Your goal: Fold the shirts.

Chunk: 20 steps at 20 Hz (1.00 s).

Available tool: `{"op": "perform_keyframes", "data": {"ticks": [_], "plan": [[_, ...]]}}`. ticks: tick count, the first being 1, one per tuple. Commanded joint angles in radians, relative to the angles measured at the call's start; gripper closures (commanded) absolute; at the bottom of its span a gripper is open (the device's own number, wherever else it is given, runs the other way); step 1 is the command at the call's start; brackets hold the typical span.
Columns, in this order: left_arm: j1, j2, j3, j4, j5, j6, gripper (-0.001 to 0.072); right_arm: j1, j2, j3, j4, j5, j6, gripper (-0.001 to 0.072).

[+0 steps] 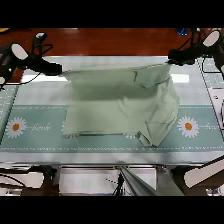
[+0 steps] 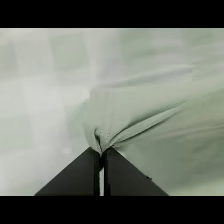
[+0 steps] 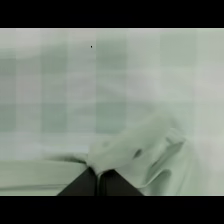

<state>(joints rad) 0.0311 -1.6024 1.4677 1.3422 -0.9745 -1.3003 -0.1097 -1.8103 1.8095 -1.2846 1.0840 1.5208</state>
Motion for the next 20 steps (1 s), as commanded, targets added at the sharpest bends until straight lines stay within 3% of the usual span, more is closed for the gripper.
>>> {"op": "perform_keyframes", "data": {"ticks": [1,5,6,7,8,11,12,13,15,16,18,20], "plan": [[0.0,-0.063,0.0,0.001,0.036,-0.059,0.0679,0.0,-0.034,0.0,0.012,-0.005,0.021,0.0689],[0.0,-0.079,0.0,-0.013,0.013,-0.093,0.067,0.0,-0.033,0.0,0.029,0.026,0.021,0.0659],[0.0,-0.076,0.003,-0.026,-0.02,-0.093,0.0593,0.0,-0.03,0.001,0.035,0.053,0.021,0.0497],[0.0,-0.073,0.016,-0.019,-0.084,-0.093,0.0419,0.0,-0.018,0.001,0.036,0.095,0.008,0.0371],[0.003,-0.071,0.039,0.01,-0.162,-0.093,0.0306,-0.002,0.006,0.001,0.023,0.162,-0.026,0.033],[0.047,-0.036,0.111,0.119,-0.436,-0.106,0.0299,-0.012,0.121,0.001,-0.208,0.493,-0.119,0.033],[0.081,-0.002,0.097,0.061,-0.478,-0.147,0.0299,-0.013,0.158,0.0,-0.348,0.626,-0.142,0.033],[0.114,0.034,0.063,-0.048,-0.5,-0.16,0.03,-0.04,0.2,-0.016,-0.383,0.68,-0.107,0.033],[0.159,0.12,-0.074,-0.213,-0.502,-0.101,0.0299,-0.111,0.285,-0.106,-0.315,0.685,-0.12,0.033],[0.172,0.166,-0.166,-0.212,-0.499,-0.068,0.03,-0.152,0.328,-0.18,-0.283,0.673,-0.133,0.0326],[0.216,0.264,-0.398,-0.223,-0.466,-0.039,0.0299,-0.249,0.42,-0.37,-0.154,0.611,-0.173,0.0231],[0.27,0.341,-0.61,-0.281,-0.412,-0.01,0.0296,-0.343,0.509,-0.558,-0.006,0.494,-0.23,0.0219]]}}
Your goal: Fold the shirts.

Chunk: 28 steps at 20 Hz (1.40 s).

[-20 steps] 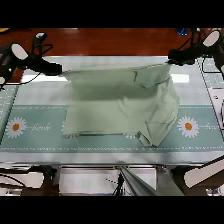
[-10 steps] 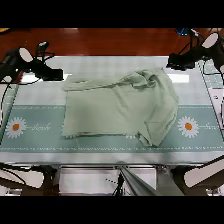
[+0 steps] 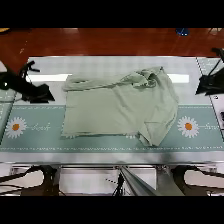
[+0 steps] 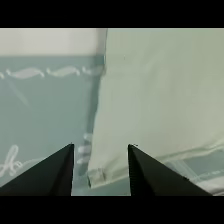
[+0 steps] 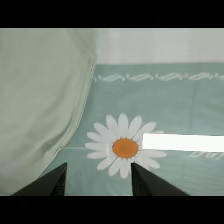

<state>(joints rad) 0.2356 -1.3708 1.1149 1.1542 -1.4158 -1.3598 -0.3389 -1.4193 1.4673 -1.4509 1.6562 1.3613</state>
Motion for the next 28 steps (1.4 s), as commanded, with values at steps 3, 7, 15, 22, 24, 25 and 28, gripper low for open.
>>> {"op": "perform_keyframes", "data": {"ticks": [3,7,15,22,24,25,28], "plan": [[0.135,0.13,-0.435,-0.195,0.055,0.15,0.0157,-0.2,0.235,-0.409,0.314,-0.272,-0.177,0.0237],[0.144,0.109,-0.509,-0.205,0.109,0.178,0.0156,-0.212,0.293,-0.474,0.352,-0.347,-0.22,0.0238],[0.039,-0.022,-0.514,-0.256,0.189,0.179,0.018,-0.212,0.293,-0.474,0.454,-0.328,-0.227,0.0237],[-0.032,-0.045,-0.512,-0.336,0.229,0.217,0.0679,-0.239,0.293,-0.529,0.357,-0.271,-0.226,0.0233],[-0.02,-0.037,-0.512,-0.336,0.211,0.239,0.0679,-0.268,0.293,-0.621,0.368,-0.288,-0.222,0.0233],[-0.016,-0.033,-0.512,-0.336,0.211,0.242,0.0679,-0.27,0.293,-0.674,0.378,-0.308,-0.224,0.0232],[-0.015,-0.013,-0.512,-0.34,0.204,0.249,0.0679,-0.239,0.293,-0.797,0.387,-0.376,-0.231,0.0174]]}}
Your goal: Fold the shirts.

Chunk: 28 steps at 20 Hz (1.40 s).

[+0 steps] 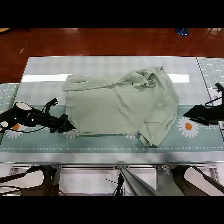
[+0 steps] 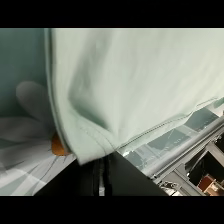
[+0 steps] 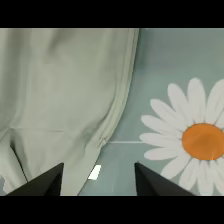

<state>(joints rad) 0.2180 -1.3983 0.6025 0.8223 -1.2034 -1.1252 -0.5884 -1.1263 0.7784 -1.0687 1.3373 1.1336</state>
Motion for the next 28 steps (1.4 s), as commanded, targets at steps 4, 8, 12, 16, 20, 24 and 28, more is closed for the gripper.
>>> {"op": "perform_keyframes", "data": {"ticks": [4,8,12,16,20,24,28], "plan": [[0.003,0.06,0.003,-0.042,-0.009,0.018,0.0679,0.064,0.0,-0.237,0.073,-0.193,-0.002,0.0176],[0.002,0.083,0.039,-0.065,-0.012,0.018,0.0679,0.192,0.0,-0.291,0.156,-0.406,0.037,0.0198],[0.002,0.085,0.122,-0.109,-0.029,0.018,0.0679,0.304,0.0,-0.274,0.18,-0.513,0.143,0.0687],[0.003,0.177,0.35,-0.11,-0.119,0.032,0.0681,0.304,0.13,-0.06,0.173,-0.301,0.082,0.0688],[0.003,0.426,0.757,-0.168,-0.1,0.005,0.068,0.304,0.387,0.355,0.166,-0.274,0.116,0.0688],[0.015,0.636,1.155,-0.059,0.035,-0.058,0.0681,0.304,0.518,0.81,-0.064,-0.333,0.312,0.0689],[0.018,0.764,1.363,0.205,0.029,-0.182,0.068,0.304,0.526,1.134,-0.257,-0.21,0.4,0.0689]]}}
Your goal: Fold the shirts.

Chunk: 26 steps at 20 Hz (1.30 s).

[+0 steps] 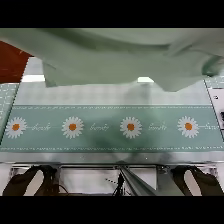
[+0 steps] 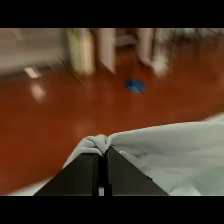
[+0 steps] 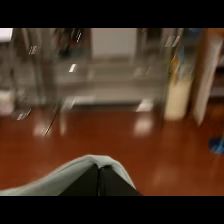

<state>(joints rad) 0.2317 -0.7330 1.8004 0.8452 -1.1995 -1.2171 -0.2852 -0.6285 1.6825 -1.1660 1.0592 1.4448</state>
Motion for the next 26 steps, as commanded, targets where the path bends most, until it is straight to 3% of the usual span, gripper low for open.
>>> {"op": "perform_keyframes", "data": {"ticks": [1,6,9,12,16,21,26], "plan": [[0.004,0.121,0.187,0.225,0.006,-0.114,0.068,0.0,0.028,0.28,-0.185,0.119,0.098,0.0689],[0.004,0.174,0.219,0.307,-0.224,-0.169,0.068,0.0,0.028,0.355,-0.207,0.298,0.106,0.0689],[0.004,0.163,0.216,0.308,-0.32,-0.192,0.0681,0.0,-0.014,0.354,-0.216,0.426,0.031,0.069],[0.004,0.105,0.16,0.307,-0.463,-0.217,0.068,0.002,-0.164,0.343,-0.238,0.7,-0.031,0.069],[0.003,0.01,-0.079,0.296,-0.475,-0.212,0.068,0.002,-0.409,0.262,-0.178,0.766,-0.032,0.069],[0.003,-0.235,-0.318,0.254,-0.288,-0.182,0.068,0.056,-0.726,0.233,-0.207,0.673,-0.024,0.069],[-0.01,-0.557,-0.321,0.232,-0.182,-0.151,0.0679,0.177,-0.954,0.233,-0.232,0.373,-0.006,0.0689]]}}
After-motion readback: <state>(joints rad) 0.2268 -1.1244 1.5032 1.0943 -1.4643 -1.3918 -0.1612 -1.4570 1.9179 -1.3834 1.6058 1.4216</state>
